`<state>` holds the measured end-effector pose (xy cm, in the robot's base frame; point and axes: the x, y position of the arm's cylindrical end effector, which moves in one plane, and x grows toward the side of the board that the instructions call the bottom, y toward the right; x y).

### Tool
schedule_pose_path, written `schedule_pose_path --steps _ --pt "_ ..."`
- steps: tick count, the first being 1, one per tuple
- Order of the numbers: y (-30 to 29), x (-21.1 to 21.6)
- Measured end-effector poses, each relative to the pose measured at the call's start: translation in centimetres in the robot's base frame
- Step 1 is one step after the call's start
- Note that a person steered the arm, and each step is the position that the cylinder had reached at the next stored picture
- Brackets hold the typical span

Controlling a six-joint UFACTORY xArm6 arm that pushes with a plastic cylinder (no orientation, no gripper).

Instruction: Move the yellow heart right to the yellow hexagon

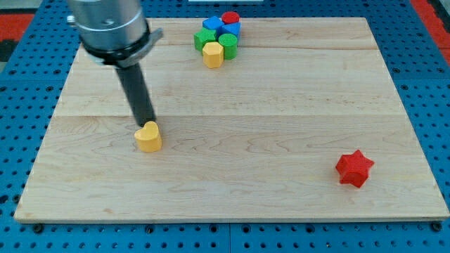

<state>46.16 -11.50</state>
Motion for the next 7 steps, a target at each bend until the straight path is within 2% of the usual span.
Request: schedule_pose_path --steps 1,2,3,4,5,7 --pt "-1.3 2.2" --pt "-6.2 3.3" --pt "-1.9 6.2" --pt "4.4 6.0" --pt "8.2 4.0" --pt "12.3 -6.7"
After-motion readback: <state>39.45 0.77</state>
